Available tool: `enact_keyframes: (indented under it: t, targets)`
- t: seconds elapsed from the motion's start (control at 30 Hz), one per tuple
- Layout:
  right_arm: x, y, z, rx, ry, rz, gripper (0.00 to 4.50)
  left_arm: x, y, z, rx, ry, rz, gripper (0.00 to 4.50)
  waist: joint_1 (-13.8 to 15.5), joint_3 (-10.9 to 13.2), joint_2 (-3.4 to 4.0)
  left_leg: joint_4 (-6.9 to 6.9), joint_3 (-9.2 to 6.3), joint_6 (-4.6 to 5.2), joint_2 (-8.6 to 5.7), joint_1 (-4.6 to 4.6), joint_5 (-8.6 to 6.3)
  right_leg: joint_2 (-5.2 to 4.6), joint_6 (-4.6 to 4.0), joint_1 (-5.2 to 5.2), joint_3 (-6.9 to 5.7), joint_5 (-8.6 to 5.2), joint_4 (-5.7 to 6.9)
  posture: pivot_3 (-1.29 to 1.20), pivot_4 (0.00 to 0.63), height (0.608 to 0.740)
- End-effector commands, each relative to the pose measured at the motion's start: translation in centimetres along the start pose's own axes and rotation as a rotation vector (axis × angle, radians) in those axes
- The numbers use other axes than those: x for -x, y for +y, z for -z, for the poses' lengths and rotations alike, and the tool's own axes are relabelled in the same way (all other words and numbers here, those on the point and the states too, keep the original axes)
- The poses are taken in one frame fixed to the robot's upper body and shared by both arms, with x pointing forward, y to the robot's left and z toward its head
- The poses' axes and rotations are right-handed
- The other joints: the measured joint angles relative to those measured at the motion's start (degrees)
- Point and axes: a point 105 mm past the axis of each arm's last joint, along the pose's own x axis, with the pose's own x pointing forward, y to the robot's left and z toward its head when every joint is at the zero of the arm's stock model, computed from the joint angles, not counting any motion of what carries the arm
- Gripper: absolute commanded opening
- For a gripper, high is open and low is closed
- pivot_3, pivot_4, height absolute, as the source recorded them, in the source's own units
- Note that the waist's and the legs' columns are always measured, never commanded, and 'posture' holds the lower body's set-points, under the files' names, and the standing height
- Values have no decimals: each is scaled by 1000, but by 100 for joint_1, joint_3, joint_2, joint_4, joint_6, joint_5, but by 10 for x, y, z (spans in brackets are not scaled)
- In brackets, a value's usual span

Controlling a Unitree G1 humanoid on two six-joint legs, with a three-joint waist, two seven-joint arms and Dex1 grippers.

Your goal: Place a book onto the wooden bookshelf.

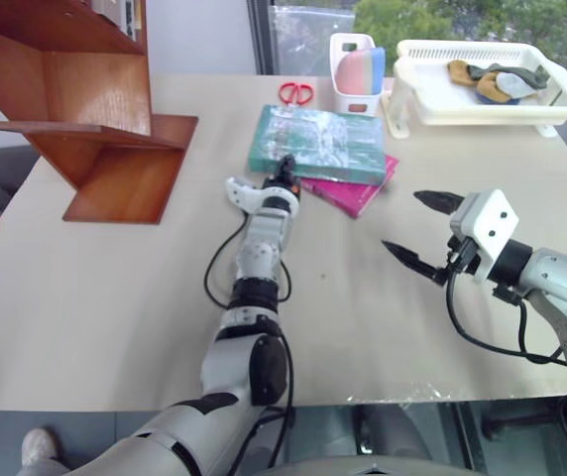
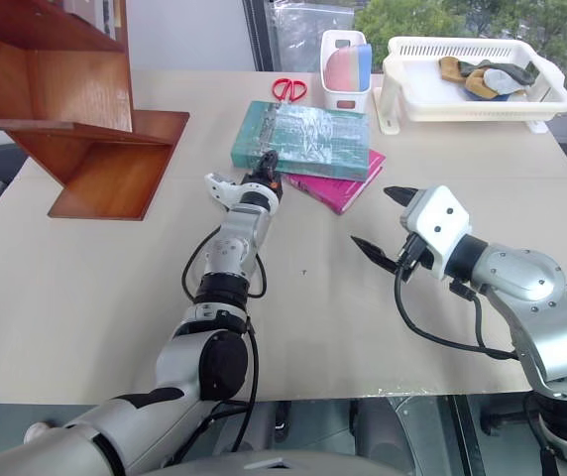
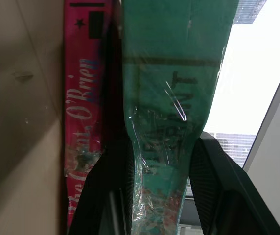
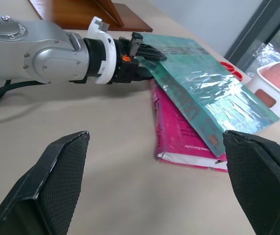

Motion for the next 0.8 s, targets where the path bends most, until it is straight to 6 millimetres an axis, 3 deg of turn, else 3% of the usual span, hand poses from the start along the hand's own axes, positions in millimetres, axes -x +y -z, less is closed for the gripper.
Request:
enact_keyframes:
  t: [0.03,0.43,0.63,0.8]
  targets:
    - [0,-2,-10,33,-38,16,4500,4,-11,26,54,40,56,1250,-2,0,0,0,0,0,0,0,0,0,0,0,0,0,0,0,150,740]
    - [-1,0,-8,27,-37,7,4500,36,-8,16,-28,136,43,1250,1,0,0,1,-4,-3,0,1,2,-2,-1,2,-1,0,3,0,150,740]
    - [-4,3,-6,18,-43,-7,4500,52,-4,-5,-97,248,42,1250,8,0,0,8,-7,-1,0,9,1,-2,-1,8,-4,0,14,0,150,740]
    - [-7,5,-5,11,-53,-13,4500,48,3,-28,-179,353,17,1250,-15,-1,1,13,-10,18,0,16,-10,0,-1,7,-6,0,30,0,150,740]
